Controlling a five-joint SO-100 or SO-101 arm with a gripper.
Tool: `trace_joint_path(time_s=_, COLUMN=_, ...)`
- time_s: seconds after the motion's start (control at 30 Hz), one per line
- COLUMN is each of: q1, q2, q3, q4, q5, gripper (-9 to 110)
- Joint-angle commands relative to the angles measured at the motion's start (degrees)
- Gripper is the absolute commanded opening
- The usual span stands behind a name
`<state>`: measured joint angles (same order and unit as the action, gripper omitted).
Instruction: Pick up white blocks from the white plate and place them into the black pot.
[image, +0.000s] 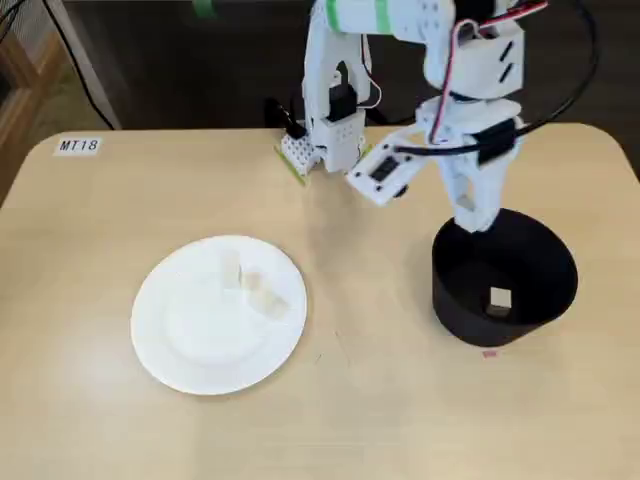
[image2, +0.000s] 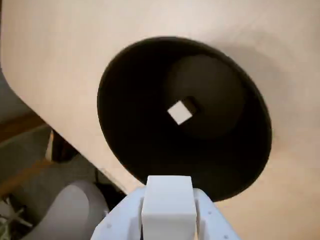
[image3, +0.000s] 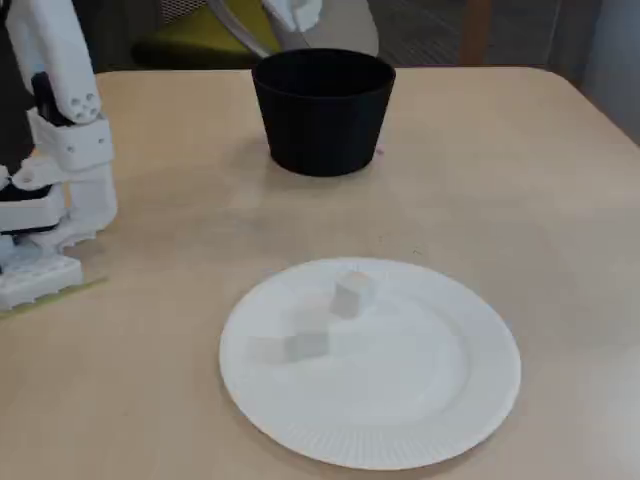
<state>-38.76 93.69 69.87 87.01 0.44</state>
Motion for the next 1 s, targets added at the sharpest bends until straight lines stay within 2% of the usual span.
trace_joint_path(time_s=0.0, q1=-1.0, q2=0.6, q3=2.4, q4=-4.8, q5=0.7, gripper=-2)
trace_joint_path(time_s=0.3, q1=3.1, q2=-0.4, q3=9.7, q4=-12.9, q5=-0.6, gripper=-2)
trace_joint_path(time_s=0.33, q1=3.4, q2=-0.8, q3=9.7, q4=-13.3, q5=-1.1, gripper=0)
trace_joint_path(time_s=0.43, q1=4.0, q2=-1.5, q3=9.2, q4=-13.1, q5=-2.8, gripper=19)
trace_joint_path(time_s=0.47, q1=4.4, q2=-1.4, q3=9.2, q4=-12.8, q5=-2.3, gripper=22)
trace_joint_path(time_s=0.63, q1=5.1, q2=-0.1, q3=9.2, q4=-11.9, q5=-4.1, gripper=23)
trace_joint_path(time_s=0.7, q1=5.9, q2=0.6, q3=9.1, q4=-11.0, q5=-4.4, gripper=21)
trace_joint_path(time_s=0.73, q1=6.5, q2=1.4, q3=9.1, q4=-10.1, q5=-4.8, gripper=16)
trace_joint_path(time_s=0.77, q1=7.7, q2=2.6, q3=9.1, q4=-8.5, q5=-5.8, gripper=4)
trace_joint_path(time_s=0.8, q1=9.8, q2=4.2, q3=9.1, q4=-6.4, q5=-6.8, gripper=-2)
trace_joint_path(time_s=0.97, q1=28.3, q2=12.7, q3=10.2, q4=4.8, q5=-9.5, gripper=-2)
